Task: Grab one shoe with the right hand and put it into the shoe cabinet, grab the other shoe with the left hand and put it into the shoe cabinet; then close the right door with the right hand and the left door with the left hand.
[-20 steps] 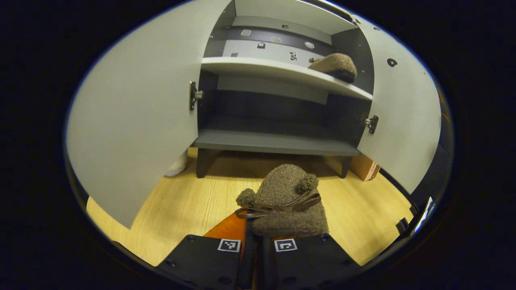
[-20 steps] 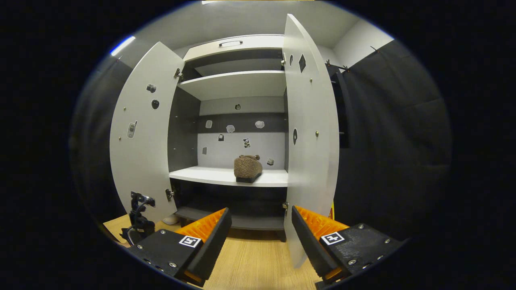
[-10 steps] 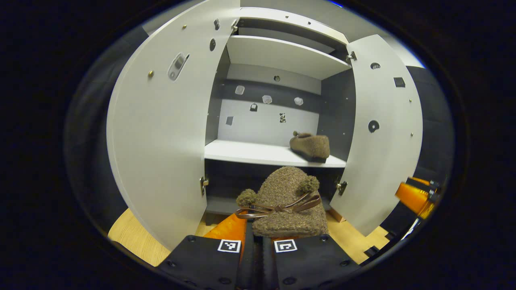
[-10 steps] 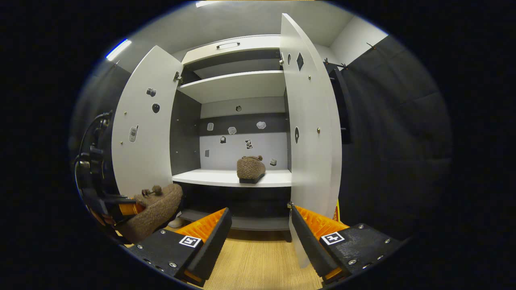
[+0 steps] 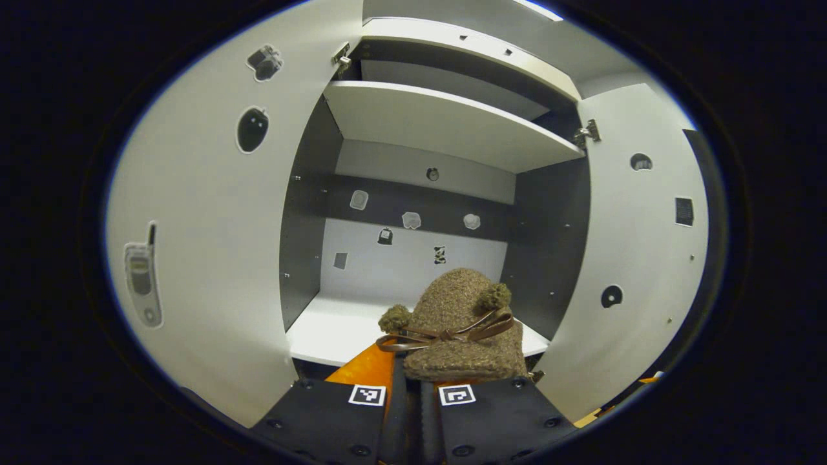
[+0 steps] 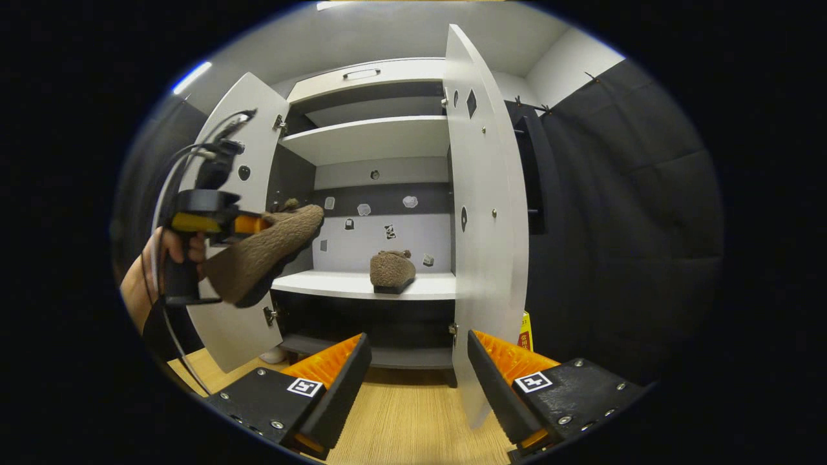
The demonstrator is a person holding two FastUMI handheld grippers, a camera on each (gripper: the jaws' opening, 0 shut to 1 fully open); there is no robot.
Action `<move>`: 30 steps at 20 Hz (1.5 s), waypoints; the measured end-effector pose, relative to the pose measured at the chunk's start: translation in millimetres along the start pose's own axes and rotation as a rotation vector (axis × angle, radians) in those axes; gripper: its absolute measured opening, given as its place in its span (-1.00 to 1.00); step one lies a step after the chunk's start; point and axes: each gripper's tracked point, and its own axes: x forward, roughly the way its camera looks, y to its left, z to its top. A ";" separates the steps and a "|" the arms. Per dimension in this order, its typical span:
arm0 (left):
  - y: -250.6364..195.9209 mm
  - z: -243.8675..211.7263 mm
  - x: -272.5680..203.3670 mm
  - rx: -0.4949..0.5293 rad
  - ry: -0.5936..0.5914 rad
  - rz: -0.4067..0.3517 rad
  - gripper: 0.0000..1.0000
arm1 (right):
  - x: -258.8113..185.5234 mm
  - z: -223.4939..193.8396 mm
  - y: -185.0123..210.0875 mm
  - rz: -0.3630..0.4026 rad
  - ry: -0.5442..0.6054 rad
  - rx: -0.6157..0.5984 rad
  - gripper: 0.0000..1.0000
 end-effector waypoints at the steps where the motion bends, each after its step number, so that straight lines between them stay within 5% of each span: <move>1: 8.0 1.5 20.0 0.001 0.016 0.030 -0.68 | 0.1 -0.3 1.4 0.003 0.000 -0.002 0.85; 8: 44.5 -31.3 151.1 0.066 0.145 0.147 -0.61 | -1.7 -8.9 3.8 -0.001 0.028 0.007 0.85; 15: 61.3 -70.0 191.6 0.051 0.261 0.194 -0.61 | 0.1 -7.0 -3.8 -0.031 0.021 0.009 0.85; 23: 70.9 -84.5 196.6 0.009 0.291 0.192 -0.08 | 3.9 -10.8 -7.3 -0.044 0.032 0.001 0.85; 30: 80.8 -83.3 185.2 -0.025 0.294 0.182 0.92 | 6.0 -10.0 -3.7 -0.032 0.026 0.000 0.85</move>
